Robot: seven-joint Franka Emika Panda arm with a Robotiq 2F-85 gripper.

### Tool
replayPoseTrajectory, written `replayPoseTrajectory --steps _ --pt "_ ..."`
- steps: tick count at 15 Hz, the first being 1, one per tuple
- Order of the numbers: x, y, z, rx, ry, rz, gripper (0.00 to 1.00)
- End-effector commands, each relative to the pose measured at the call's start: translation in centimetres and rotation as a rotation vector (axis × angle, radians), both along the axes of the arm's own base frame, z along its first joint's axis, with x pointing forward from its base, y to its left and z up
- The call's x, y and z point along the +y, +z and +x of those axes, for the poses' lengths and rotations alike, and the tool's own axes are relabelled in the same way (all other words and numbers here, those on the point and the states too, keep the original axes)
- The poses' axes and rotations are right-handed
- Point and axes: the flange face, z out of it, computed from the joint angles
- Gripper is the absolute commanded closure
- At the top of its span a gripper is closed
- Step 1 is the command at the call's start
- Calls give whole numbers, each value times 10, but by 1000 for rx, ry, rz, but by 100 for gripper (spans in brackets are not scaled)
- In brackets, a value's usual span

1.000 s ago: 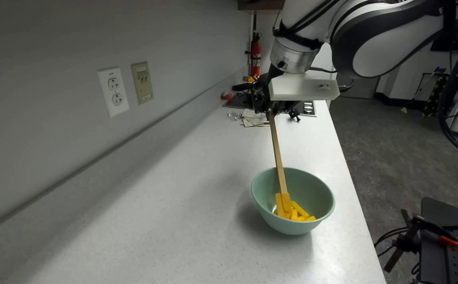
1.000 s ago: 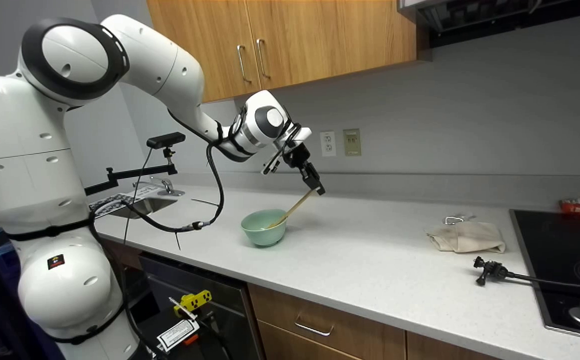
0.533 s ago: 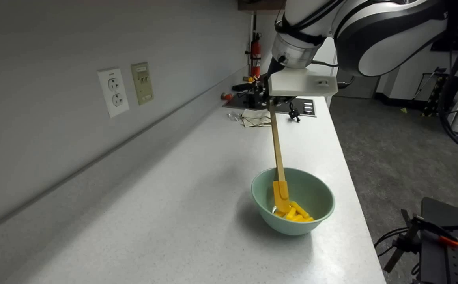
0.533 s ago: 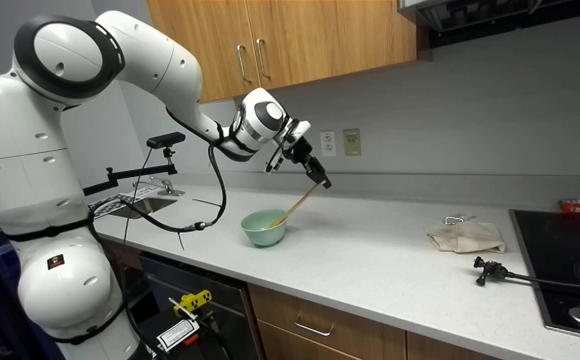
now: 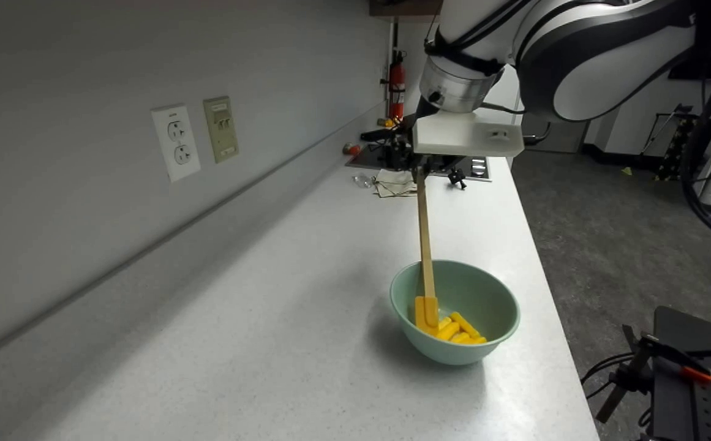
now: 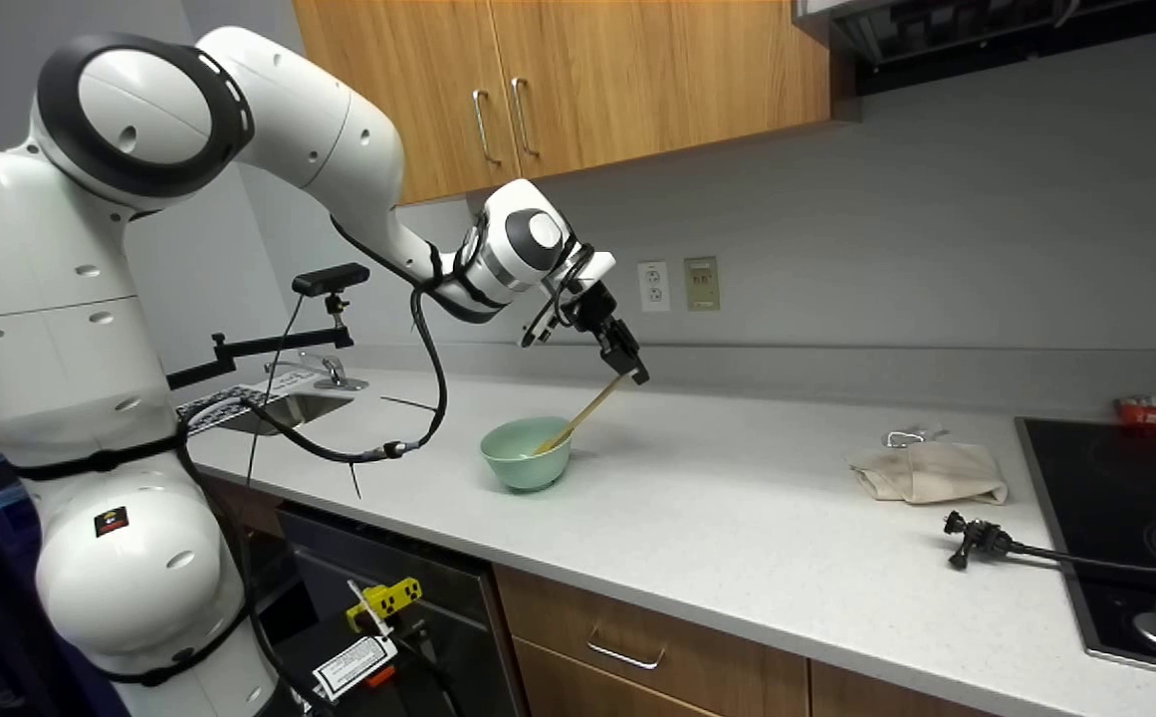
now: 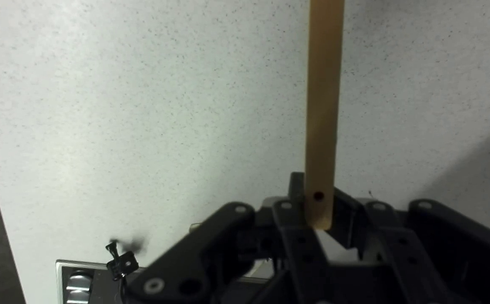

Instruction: Use the wooden spoon to mix in the bowl

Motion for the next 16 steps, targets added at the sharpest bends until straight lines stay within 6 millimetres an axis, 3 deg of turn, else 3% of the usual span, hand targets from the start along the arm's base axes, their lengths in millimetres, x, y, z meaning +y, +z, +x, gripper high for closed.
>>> replayPoseTrajectory --steps 1,7,16 --pt "-3 9 0 -21 10 -58 98" --pt "-9 16 -7 14 24 -170 98" --pt "-2 14 2 8 -27 -36 98"
